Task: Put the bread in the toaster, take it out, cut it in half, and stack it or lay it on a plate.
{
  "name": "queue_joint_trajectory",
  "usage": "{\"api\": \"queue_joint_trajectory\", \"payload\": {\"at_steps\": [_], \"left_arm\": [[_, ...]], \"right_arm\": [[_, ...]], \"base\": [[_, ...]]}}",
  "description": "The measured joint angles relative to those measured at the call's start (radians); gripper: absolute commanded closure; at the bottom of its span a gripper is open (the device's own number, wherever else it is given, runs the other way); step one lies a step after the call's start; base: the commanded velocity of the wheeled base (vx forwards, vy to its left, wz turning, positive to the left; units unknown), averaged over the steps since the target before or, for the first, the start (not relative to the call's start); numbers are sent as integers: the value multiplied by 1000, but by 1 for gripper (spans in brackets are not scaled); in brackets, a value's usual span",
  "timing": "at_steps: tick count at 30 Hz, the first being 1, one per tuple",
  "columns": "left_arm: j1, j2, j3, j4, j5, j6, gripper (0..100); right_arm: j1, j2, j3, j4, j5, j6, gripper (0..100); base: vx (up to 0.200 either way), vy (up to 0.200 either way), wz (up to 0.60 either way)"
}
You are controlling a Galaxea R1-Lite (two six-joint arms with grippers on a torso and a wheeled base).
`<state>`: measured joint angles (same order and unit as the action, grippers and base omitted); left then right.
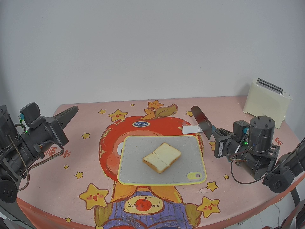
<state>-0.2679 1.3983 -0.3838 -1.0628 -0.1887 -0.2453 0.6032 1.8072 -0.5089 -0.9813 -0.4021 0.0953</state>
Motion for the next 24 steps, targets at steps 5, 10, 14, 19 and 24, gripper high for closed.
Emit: {"api": "queue_joint_trajectory", "payload": {"at_steps": [5, 10, 14, 19, 24], "left_arm": [[0, -1, 0, -1, 0, 0, 100], [-1, -1, 2, -1, -1, 0, 100], [-1, -1, 3, -1, -2, 0, 100], [-1, -1, 2, -1, -2, 0, 100], [-1, -1, 2, -1, -2, 0, 100]], "right_arm": [[0, 8, 1, -1, 0, -2, 100], [0, 12, 1, -1, 0, -2, 100], [3, 16, 5, -1, 0, -1, 100], [6, 24, 8, -3, 0, 0, 100], [7, 27, 13, -4, 0, 0, 100]], "base": [[0, 0, 0], [0, 0, 0], [0, 0, 0], [0, 0, 0], [0, 0, 0]]}}
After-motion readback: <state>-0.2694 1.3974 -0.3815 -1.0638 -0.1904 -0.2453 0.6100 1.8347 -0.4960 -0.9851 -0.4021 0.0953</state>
